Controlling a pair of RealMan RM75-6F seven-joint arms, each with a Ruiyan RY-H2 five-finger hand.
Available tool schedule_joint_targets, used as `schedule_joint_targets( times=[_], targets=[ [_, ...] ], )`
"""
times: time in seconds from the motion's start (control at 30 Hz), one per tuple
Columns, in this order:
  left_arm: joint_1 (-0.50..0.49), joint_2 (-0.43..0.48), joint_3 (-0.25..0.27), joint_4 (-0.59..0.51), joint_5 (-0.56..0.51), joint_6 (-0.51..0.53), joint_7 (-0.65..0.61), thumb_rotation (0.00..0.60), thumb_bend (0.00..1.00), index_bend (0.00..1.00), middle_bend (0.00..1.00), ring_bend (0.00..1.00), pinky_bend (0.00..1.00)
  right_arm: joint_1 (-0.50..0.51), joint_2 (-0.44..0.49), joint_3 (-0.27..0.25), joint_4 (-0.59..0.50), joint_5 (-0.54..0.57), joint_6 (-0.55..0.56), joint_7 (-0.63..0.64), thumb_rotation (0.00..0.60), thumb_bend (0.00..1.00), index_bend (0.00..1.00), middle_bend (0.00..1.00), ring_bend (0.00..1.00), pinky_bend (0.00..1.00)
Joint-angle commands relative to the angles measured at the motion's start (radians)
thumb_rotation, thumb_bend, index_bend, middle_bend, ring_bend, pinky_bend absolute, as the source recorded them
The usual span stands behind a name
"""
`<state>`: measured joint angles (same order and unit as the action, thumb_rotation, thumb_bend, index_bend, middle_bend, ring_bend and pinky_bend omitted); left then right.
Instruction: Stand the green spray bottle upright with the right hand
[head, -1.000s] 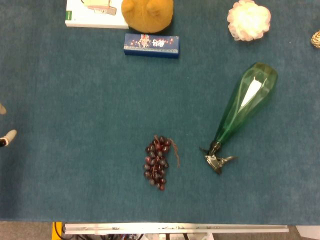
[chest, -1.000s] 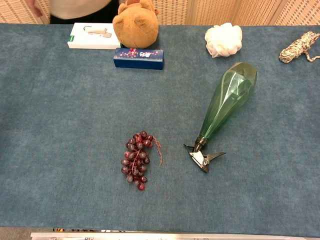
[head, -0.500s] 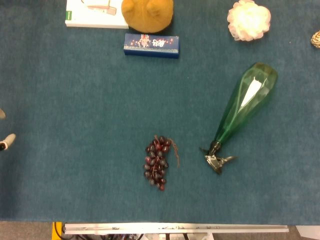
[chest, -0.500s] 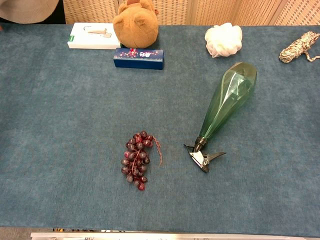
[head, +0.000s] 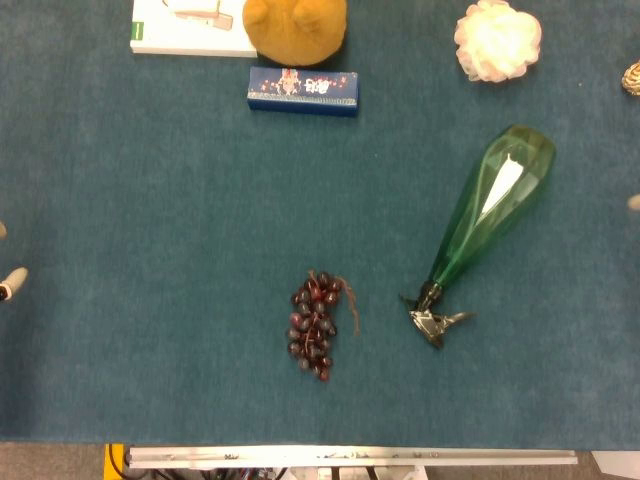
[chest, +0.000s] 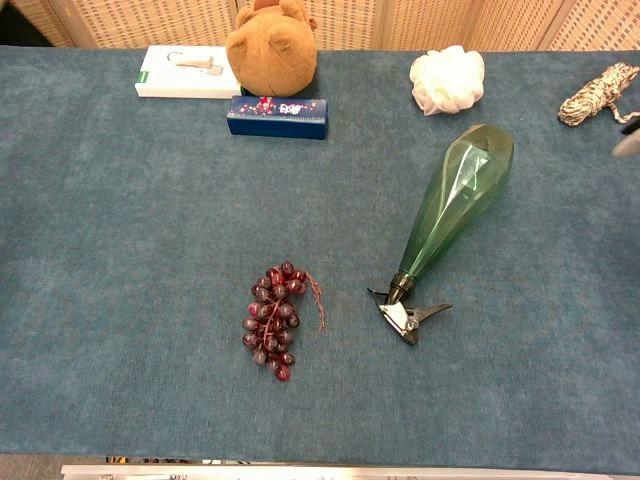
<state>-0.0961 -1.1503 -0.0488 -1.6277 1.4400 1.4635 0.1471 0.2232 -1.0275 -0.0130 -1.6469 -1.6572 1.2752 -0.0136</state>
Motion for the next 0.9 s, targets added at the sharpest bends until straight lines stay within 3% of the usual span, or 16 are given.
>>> schedule_joint_targets(
  times=[0.03, 0.37, 0.9],
  targets=[
    [0.004, 0.002, -0.001, -0.004, -0.002, 0.006, 0.003, 0.600, 0.11, 0.48, 0.47, 0.45, 0.57, 0.042, 0.022, 0.010, -0.031, -0.035, -0.030, -0.030, 0.600, 0.00, 0.28, 0.19, 0.13, 0.18],
    [0.018, 0.015, -0.002, -0.011, -0.015, 0.020, 0.010, 0.600, 0.11, 0.48, 0.47, 0.45, 0.57, 0.176, 0.050, 0.050, -0.124, -0.015, -0.214, -0.231, 0.600, 0.00, 0.26, 0.17, 0.10, 0.18],
    [0.032, 0.025, -0.004, -0.016, -0.032, 0.029, 0.025, 0.600, 0.11, 0.48, 0.47, 0.45, 0.57, 0.365, -0.104, 0.095, -0.063, 0.068, -0.436, -0.420, 0.600, 0.00, 0.26, 0.15, 0.07, 0.14]
  ],
)
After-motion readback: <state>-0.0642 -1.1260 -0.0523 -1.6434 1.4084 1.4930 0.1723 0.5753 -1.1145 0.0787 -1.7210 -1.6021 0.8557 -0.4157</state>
